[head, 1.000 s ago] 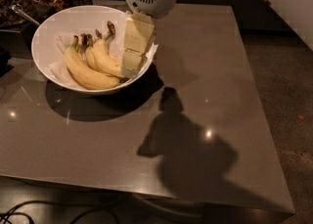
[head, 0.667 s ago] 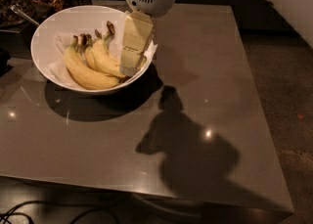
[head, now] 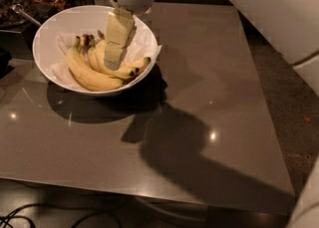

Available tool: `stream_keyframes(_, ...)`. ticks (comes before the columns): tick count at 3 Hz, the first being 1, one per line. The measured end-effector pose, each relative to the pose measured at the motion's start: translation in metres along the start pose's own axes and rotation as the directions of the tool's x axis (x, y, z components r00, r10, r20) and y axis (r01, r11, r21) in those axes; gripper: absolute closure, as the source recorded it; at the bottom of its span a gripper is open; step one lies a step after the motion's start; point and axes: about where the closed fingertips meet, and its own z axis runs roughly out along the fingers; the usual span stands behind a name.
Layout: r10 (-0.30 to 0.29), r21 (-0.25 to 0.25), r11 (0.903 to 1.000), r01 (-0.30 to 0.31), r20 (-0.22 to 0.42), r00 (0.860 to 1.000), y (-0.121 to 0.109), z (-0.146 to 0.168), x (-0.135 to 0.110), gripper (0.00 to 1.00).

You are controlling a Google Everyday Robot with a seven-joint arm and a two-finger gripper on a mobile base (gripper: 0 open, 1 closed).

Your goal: Pick banana from white bowl

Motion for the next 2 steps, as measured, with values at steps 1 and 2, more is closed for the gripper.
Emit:
stream_keyframes(1,-0.021,-0.028,0.9994,0.021,0.001,1.0,-0.004,0.012,-0.018,0.0)
stream_keyframes(2,-0.034,-0.056,0.9979,0.035,0.003,0.999,-0.003,0.023,-0.032,0.05)
